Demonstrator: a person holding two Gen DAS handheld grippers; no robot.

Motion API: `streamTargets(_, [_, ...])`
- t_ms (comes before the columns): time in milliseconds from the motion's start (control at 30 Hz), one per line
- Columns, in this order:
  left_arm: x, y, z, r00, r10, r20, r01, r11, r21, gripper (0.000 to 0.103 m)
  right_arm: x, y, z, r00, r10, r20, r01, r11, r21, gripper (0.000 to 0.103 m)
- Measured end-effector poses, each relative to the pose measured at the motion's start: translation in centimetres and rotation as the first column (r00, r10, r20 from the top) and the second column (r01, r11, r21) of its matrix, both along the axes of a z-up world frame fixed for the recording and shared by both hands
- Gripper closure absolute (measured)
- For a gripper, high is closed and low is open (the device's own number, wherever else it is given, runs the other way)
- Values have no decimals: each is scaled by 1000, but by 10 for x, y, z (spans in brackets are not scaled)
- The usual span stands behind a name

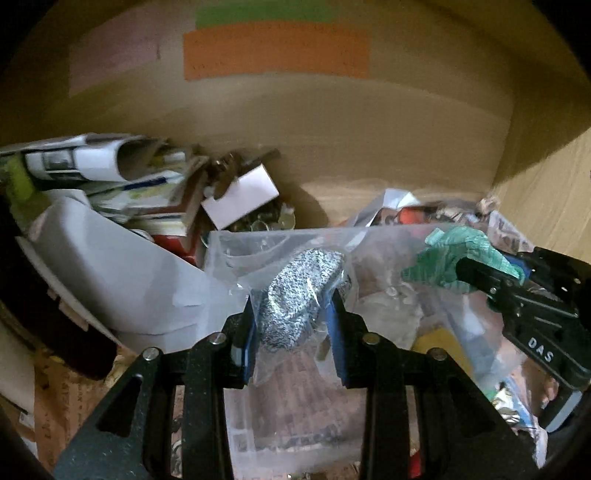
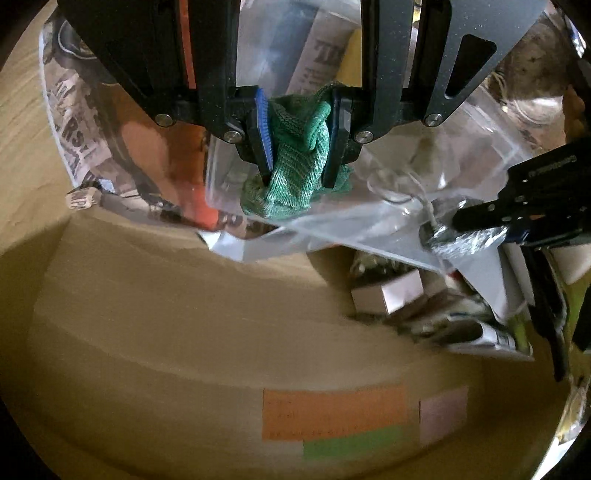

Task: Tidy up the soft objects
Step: 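Lower the mesh pouch and knit cloth into the clear box while both tools open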

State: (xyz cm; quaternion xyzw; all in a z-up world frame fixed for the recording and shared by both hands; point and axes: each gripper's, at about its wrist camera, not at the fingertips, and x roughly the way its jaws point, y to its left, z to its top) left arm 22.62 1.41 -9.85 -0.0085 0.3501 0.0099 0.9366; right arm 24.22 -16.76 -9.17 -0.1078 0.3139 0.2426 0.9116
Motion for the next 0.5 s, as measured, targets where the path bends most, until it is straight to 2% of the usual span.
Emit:
streamTargets(167, [14,-5,-11,999,-7,-39,8,1000,10,70,4,4,-11,999,12,-43,-13,999,-32,81])
streamTargets(233, [15,-8,-13,999,-4,-45,5,1000,26,67,5,4,-14,999,7,-51,-9,999,-36,77])
streamTargets(267, [15,-8,-14,999,-5,-44,6,1000,31,66,5,3,-15,998,7,-55,-9,999,-37,73])
streamTargets(333, [14,-9,-14,999,-7,-47,9,1000,30,56,5,3,-16,998,7,-59,-10,999,-37,66])
streamTargets(400, [11,-7,-11,999,0,-32,1,1000,31,51,4,4,-15,999,5,-49,-7,999,-40,58])
streamTargets(500, [2,-4,-3,1000,2,-9,-2,999,34,46,-2,3,-8,1000,12,-20,-12,1000,-25,52])
